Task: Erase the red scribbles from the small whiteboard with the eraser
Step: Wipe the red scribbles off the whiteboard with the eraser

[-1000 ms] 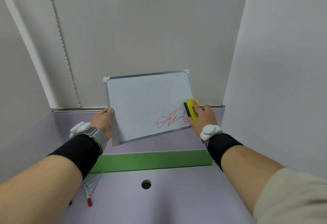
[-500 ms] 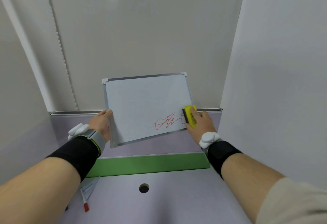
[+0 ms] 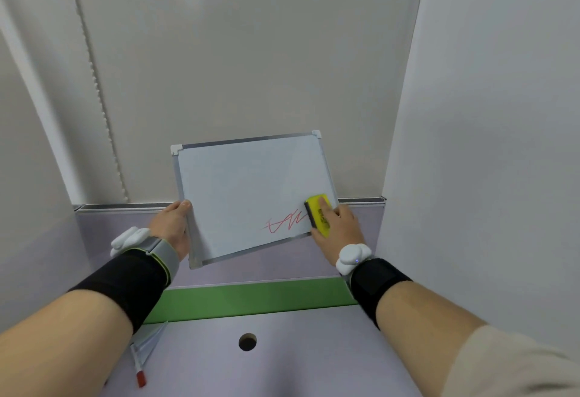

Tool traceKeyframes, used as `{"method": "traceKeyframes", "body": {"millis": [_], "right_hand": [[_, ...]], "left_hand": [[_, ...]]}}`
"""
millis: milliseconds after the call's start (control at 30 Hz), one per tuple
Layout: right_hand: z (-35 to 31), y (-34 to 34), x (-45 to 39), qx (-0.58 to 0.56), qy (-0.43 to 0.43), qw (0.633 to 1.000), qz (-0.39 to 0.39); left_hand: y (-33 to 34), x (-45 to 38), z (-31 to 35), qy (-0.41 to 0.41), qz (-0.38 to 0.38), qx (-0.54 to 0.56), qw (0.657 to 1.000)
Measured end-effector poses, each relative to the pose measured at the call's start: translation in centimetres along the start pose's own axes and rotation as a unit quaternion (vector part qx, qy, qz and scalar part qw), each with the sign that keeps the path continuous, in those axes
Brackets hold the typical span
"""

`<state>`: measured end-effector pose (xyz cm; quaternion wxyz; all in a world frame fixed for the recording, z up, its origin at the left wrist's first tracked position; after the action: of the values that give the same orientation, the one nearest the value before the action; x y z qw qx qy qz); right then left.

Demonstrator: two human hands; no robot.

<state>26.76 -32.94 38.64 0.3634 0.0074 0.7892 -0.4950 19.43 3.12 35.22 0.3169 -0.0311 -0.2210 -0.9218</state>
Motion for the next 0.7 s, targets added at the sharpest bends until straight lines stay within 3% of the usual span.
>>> {"method": "traceKeyframes", "body": {"millis": [133,233,300,400,467,700], "right_hand": [[-7.5,3.5,1.8,-0.028,-0.16,0.986,-0.041],[-10.5,4.8,2.6,-0.04,-0.227,0.972,-0.05],[-8.7,3.4,1.4,-0.026,-0.197,0.98,-0.024],[-2.5,0.9,-0.4,-0.007,-0.052,0.999,0.002],[-1.4,0.3,-0.6,0.001,-0.013,1.0,0.006],[-11.8,4.4,1.7,-0.048,-0.214,0.975,-0.045]], "left_hand": [[0.3,0.5,-0.1,0.003,0.012,0.002,1.0],[1.0,0.9,0.2,0.002,-0.002,-0.001,1.0],[1.1,1.1,0.6,0.004,-0.005,0.002,1.0],[0.6,1.2,0.9,0.006,0.0,0.003,1.0],[0.3,1.3,0.8,0.006,0.011,-0.001,1.0],[1.3,2.0,0.5,-0.001,0.012,-0.005,1.0]]}}
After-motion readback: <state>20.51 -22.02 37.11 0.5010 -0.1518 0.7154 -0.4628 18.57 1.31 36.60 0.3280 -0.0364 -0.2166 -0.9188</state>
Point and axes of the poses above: each hand's wrist, its own x-axis away from the middle knuckle, its own y-axis out of the palm, z = x × y, the point moved 10 cm from there along -x, towards the middle knuckle, and after that the axes turned 9 degrees about -y, right-handed, at the moved point
